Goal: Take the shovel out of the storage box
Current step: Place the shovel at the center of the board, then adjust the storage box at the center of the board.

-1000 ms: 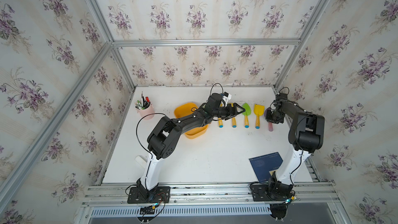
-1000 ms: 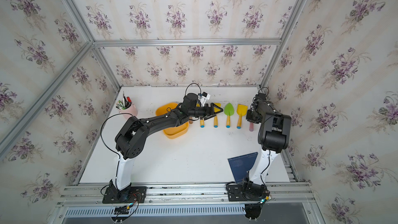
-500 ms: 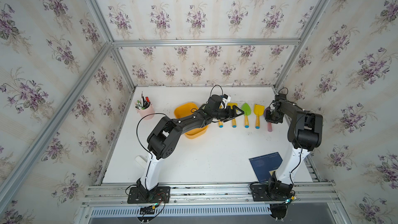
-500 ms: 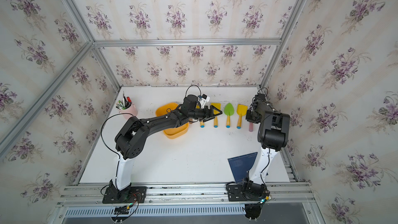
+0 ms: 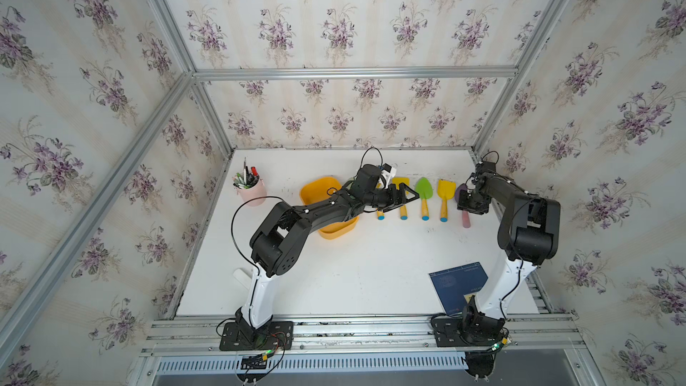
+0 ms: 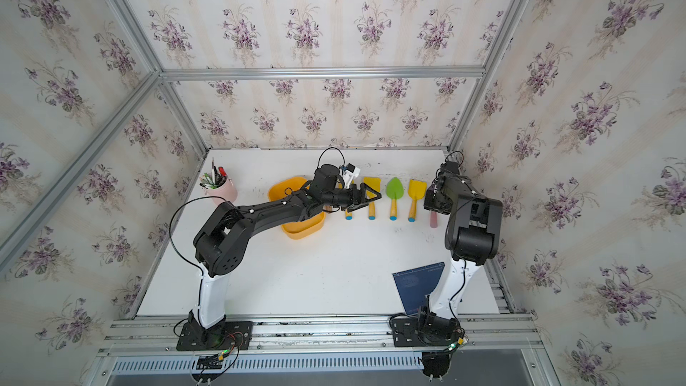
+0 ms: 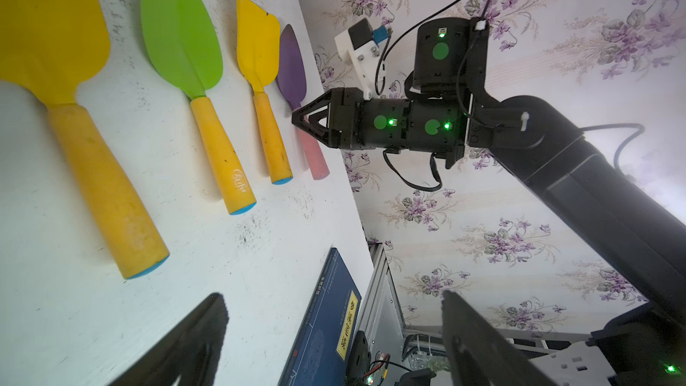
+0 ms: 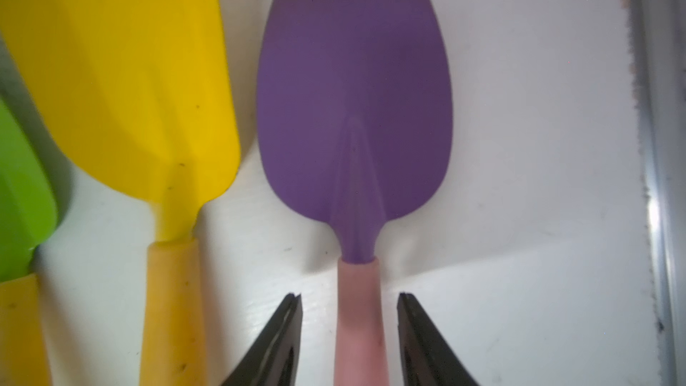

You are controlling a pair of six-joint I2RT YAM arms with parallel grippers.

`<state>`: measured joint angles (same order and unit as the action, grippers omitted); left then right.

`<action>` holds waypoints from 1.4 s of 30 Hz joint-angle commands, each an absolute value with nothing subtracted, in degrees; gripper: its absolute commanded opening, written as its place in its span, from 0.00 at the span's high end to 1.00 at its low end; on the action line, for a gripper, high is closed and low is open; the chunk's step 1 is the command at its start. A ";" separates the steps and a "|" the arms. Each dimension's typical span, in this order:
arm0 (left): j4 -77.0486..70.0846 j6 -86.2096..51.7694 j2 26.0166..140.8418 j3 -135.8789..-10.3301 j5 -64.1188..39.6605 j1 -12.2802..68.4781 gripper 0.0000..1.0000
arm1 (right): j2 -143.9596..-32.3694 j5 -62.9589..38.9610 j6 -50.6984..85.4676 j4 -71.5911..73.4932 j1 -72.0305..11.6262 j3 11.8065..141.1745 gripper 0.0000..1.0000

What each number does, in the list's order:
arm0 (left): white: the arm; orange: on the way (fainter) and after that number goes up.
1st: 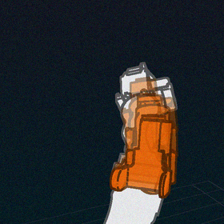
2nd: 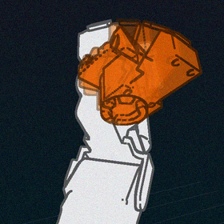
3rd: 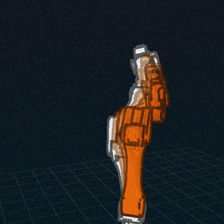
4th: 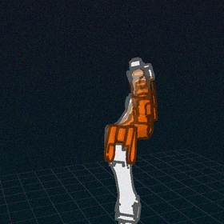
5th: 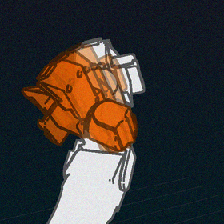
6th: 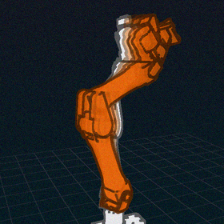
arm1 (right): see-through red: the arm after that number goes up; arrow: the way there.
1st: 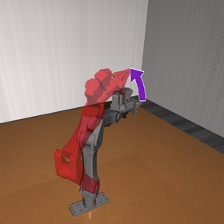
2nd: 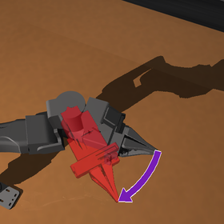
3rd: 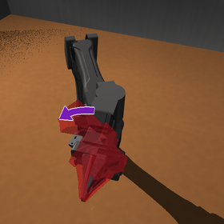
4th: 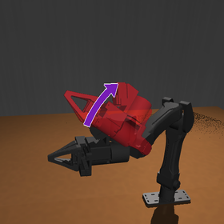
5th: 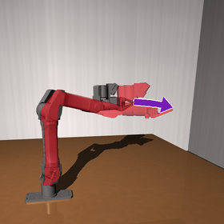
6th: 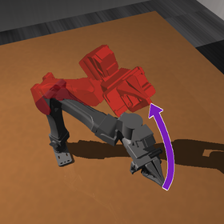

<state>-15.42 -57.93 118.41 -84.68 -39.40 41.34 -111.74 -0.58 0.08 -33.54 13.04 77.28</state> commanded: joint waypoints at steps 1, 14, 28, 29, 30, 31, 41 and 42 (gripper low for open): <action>-12.43 -53.54 115.09 -82.38 -38.22 39.88 0.11 | -108.46 -0.70 1.18 -33.75 12.96 76.88 0.51; 12.55 -33.73 91.42 -61.35 -22.02 26.92 0.16 | -90.10 -4.61 4.63 -34.28 5.53 70.97 0.46; 32.82 -25.44 94.32 -64.88 -17.76 22.12 0.22 | -82.09 -9.87 6.97 -31.38 -4.21 64.60 0.46; 33.02 -25.31 94.33 -64.82 -17.97 21.91 0.22 | -82.00 -10.06 6.82 -31.38 -4.30 64.38 0.46; 33.88 -25.07 94.70 -65.10 -17.83 21.58 0.22 | -81.89 -10.11 6.70 -31.36 -4.39 64.15 0.46; 34.81 -24.57 95.10 -65.52 -17.12 21.47 0.22 | -81.72 -10.26 6.53 -31.38 -4.39 63.93 0.46; 39.49 -22.95 91.47 -67.10 -12.53 19.95 0.22 | -80.77 -11.60 5.80 -30.65 -4.39 63.21 0.46; 38.80 -23.03 90.45 -66.97 -12.50 19.95 0.21 | -80.70 -11.85 5.80 -29.73 -4.39 62.76 0.46</action>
